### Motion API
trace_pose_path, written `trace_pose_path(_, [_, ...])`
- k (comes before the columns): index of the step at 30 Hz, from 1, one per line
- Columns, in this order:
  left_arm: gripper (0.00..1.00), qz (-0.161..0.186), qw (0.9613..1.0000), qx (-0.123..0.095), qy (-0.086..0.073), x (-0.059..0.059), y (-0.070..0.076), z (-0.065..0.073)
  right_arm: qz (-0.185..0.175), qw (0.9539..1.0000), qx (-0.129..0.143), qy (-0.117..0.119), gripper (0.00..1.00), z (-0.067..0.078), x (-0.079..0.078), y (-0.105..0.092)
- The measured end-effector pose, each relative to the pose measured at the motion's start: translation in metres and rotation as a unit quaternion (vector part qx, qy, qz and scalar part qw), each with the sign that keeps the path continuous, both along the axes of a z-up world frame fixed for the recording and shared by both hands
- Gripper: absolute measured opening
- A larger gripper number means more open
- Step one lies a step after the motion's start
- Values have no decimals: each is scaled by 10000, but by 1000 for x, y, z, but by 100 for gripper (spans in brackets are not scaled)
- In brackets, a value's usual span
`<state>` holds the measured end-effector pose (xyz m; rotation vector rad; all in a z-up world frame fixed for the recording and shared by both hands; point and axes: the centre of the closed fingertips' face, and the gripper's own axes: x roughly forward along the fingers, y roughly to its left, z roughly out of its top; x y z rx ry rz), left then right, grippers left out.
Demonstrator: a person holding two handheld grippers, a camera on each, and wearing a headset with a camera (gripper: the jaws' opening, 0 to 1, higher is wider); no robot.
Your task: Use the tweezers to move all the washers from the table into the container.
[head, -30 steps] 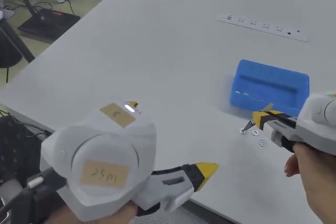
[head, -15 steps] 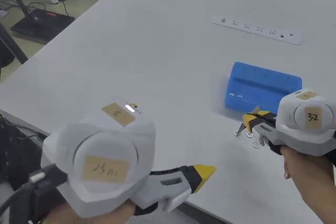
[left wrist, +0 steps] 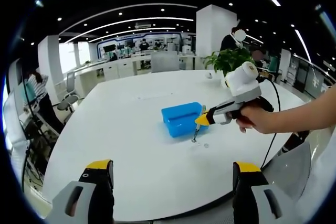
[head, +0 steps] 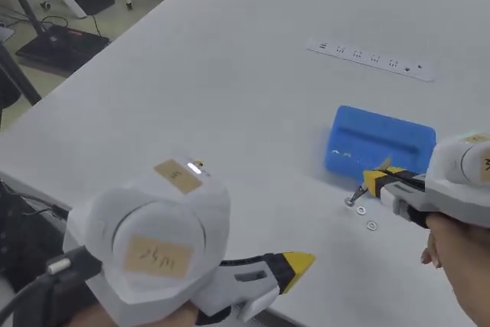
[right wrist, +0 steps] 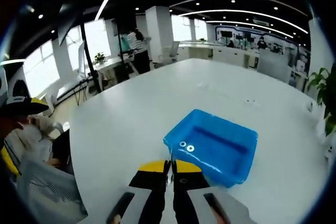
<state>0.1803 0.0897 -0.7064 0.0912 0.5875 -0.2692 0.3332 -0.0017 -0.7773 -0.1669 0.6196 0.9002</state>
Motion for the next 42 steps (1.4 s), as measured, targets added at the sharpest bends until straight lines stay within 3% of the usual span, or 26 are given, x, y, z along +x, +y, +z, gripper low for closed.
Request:
trace_pose_path(3, [96, -24, 10000, -6, -15, 1, -1, 1, -81, 9998, 138, -97, 0, 14, 6, -2])
trace_pose_path(11, [96, -32, 10000, -7, 9, 2, -2, -1, -93, 9992, 190, -331, 0, 33, 20, -2])
trace_pose_path(19, [96, -8, 10000, -16, 50, 3, 0, -3, -295, 9969, 320, -663, 0, 49, 48, 2])
trace_pose_path(22, [96, 9, 10000, -25, 81, 3, 1, -5, -337, 9963, 250, -748, 0, 45, 57, 2])
trace_pose_path(31, [95, 58, 9999, -19, 153, 7, 6, -11, -406, 9975, -3, -577, 0, 11, 72, 6])
trace_pose_path(42, [95, 68, 9996, -38, 285, 15, 8, -20, -453, 9984, -35, -343, 0, -14, 80, 12])
